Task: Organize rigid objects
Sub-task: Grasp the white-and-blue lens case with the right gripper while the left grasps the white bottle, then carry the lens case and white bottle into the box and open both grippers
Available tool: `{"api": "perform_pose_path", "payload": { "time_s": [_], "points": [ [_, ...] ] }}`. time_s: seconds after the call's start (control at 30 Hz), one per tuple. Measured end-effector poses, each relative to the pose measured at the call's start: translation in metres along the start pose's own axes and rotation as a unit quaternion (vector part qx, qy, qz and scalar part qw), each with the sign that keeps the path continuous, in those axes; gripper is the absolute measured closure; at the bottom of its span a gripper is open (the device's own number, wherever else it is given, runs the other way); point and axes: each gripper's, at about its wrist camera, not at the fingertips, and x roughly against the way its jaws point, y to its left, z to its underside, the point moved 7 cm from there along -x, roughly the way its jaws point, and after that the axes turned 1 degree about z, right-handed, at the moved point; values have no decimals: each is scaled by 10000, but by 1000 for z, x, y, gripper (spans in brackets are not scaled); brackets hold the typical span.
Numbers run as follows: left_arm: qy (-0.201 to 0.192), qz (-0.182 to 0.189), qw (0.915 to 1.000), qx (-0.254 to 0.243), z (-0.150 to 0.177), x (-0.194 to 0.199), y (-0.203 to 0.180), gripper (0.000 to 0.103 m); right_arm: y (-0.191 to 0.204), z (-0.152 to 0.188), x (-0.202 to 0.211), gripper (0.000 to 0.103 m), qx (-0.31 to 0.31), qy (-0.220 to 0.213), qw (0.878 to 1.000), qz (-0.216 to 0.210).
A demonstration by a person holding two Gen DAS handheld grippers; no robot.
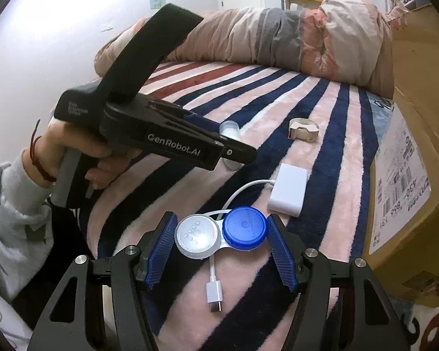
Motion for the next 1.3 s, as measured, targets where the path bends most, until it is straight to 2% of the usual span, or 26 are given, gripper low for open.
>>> {"api": "perform_pose_path", "payload": {
  "time_s": [0.17, 0.33, 0.47, 0.63, 0.83, 1.0, 1.1, 1.23, 1.3],
  "points": [
    [-142, -107, 9998, 76, -2, 20, 5, 44, 6, -8, 13, 44, 92, -152, 9998, -12],
    [-465, -476, 9978, 72, -10, 63, 5, 44, 27, -26, 37, 44, 354, -441, 9984, -83],
    [-733, -671, 9950, -47, -26, 108, -7, 44, 43, -49, 71, 44, 588, -936, 9937, -177],
    [-1043, -667, 9919, -268, -54, 150, -39, 44, 41, -71, 118, 44, 933, -1410, 9851, 326],
    [-1238, -537, 9895, -519, -91, 173, -94, 44, -17, -79, 168, 44, 519, -1721, 9780, 1054],
    [-1200, -279, 9898, -716, -119, 162, -145, 44, -95, -66, 181, 43, -502, -1385, 9777, 1499],
    [-1066, -162, 9903, -871, -133, 146, -174, 44, -127, -50, 177, 43, -813, -1155, 9763, 1637],
    [-795, -138, 9916, -1015, -147, 119, -198, 44, -145, -38, 173, 43, -949, -1018, 9765, 1646],
    [-653, -165, 9919, -1080, -151, 106, -205, 44, -148, -35, 173, 34, -934, -1042, 9769, 1616]
  ]
}}
